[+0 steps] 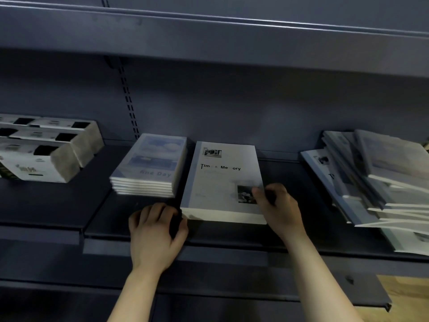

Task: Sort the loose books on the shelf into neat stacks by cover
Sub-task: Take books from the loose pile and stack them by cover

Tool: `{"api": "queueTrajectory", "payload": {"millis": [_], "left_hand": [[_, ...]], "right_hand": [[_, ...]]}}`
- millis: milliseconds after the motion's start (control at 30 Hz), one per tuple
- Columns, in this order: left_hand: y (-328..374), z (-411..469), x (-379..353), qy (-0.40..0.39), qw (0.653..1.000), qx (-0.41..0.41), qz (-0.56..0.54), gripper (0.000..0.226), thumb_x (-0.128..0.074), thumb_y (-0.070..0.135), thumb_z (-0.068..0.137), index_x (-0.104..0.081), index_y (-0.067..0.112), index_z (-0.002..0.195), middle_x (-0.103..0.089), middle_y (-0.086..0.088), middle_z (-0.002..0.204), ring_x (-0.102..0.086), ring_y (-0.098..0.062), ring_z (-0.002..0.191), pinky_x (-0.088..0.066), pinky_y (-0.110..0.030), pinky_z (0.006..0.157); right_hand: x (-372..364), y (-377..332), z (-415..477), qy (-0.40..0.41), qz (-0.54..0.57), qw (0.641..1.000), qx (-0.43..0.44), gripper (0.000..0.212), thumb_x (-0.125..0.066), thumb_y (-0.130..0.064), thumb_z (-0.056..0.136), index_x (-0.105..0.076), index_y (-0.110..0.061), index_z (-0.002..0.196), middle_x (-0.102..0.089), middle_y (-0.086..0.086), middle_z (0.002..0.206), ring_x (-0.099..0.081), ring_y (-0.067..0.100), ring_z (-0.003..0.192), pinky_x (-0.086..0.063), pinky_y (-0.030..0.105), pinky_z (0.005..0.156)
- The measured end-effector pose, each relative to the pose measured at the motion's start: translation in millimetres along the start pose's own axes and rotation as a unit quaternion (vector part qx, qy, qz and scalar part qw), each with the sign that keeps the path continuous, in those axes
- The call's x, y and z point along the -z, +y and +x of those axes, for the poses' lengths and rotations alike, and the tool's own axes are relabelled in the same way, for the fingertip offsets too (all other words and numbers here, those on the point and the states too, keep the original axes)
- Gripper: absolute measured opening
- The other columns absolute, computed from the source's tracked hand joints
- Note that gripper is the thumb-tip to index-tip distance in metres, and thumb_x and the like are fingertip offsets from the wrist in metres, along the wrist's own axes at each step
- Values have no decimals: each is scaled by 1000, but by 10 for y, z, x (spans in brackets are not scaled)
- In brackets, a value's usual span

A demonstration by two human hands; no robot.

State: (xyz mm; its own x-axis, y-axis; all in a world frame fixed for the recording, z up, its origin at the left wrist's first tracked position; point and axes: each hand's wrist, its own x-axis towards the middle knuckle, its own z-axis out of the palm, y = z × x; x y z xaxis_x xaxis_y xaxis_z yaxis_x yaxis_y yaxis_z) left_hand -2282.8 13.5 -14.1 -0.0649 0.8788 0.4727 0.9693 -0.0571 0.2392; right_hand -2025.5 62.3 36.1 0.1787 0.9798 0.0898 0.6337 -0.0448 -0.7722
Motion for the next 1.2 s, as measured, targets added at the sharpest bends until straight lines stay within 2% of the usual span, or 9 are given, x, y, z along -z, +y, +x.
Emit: {"api": "queueTrajectory", "payload": {"millis": [67, 167, 400, 533, 600, 667, 967, 1067, 1200], "left_hand": [[0, -1, 0, -5, 1000, 1, 4, 38, -40, 46, 82, -67, 19, 88, -61, -3, 95, -54, -27, 86, -32, -42, 81], [-4, -1, -3, -9, 1000, 2, 5, 39, -39, 46, 83, -67, 19, 90, -62, -3, 96, -54, -27, 87, -33, -42, 81], [-4, -1, -1, -10, 1000, 3, 8, 40, -39, 47, 83, -67, 19, 89, -62, -4, 97, -55, -28, 87, -32, -42, 82], [-1, 2, -3, -9, 1000, 2, 4, 40, -40, 47, 83, -67, 18, 90, -62, -4, 96, -55, -27, 86, -32, -41, 82], [1, 0, -2, -7, 1000, 2, 3, 39, -40, 46, 83, -67, 19, 90, -61, -4, 96, -54, -27, 86, -33, -42, 82], [-4, -2, -1, -9, 1000, 3, 3, 39, -40, 47, 83, -66, 19, 90, -61, -4, 96, -54, -27, 86, -34, -42, 82], [4, 1, 8, -8, 1000, 8, -10, 39, -40, 46, 82, -66, 18, 89, -61, -4, 95, -54, -27, 85, -32, -41, 82], [9, 2, 32, -8, 999, 17, -48, 41, -39, 44, 82, -65, 17, 99, -60, -5, 101, -54, -27, 91, -32, -42, 84], [90, 22, 143, 40, 989, 32, -136, 44, -40, 39, 82, -59, 14, 113, -56, -7, 113, -50, -26, 103, -33, -44, 86]], "right_hand": [[92, -16, -31, -60, 20, 998, -15, 49, -69, -52, 80, -49, -25, 117, -54, -11, 104, -53, 8, 93, -40, 19, 66], [196, -34, -75, -109, 16, 994, -11, 62, -81, -46, 69, -48, -32, 119, -51, -16, 108, -51, 6, 99, -39, 17, 69], [187, -65, -94, -90, 20, 995, 23, 61, -82, -34, 70, -55, -29, 124, -55, -17, 103, -54, 6, 103, -40, 16, 75], [181, -61, -88, -92, 5, 996, 5, 83, -83, -38, 68, -39, -28, 138, -48, -16, 111, -47, 6, 103, -41, 23, 85], [174, -49, -75, -108, -13, 994, 3, 89, -84, -46, 60, -39, -34, 136, -52, -15, 120, -50, 8, 108, -45, 29, 91], [160, -45, -67, -112, -27, 993, 8, 87, -85, -48, 56, -44, -35, 131, -53, -13, 122, -51, 10, 112, -47, 33, 94], [157, -108, -108, -94, -44, 995, -7, 80, -85, -40, 62, -48, -27, 132, -48, -9, 120, -48, 11, 110, -42, 30, 93], [181, -127, -108, -111, -58, 992, -1, 76, -84, -44, 63, -49, -29, 129, -52, -10, 120, -50, 12, 113, -43, 28, 91], [328, -256, -125, -67, -79, 995, -1, 70, -64, -54, 82, -42, -23, 141, -52, -1, 135, -49, 19, 123, -38, 25, 88]]}}
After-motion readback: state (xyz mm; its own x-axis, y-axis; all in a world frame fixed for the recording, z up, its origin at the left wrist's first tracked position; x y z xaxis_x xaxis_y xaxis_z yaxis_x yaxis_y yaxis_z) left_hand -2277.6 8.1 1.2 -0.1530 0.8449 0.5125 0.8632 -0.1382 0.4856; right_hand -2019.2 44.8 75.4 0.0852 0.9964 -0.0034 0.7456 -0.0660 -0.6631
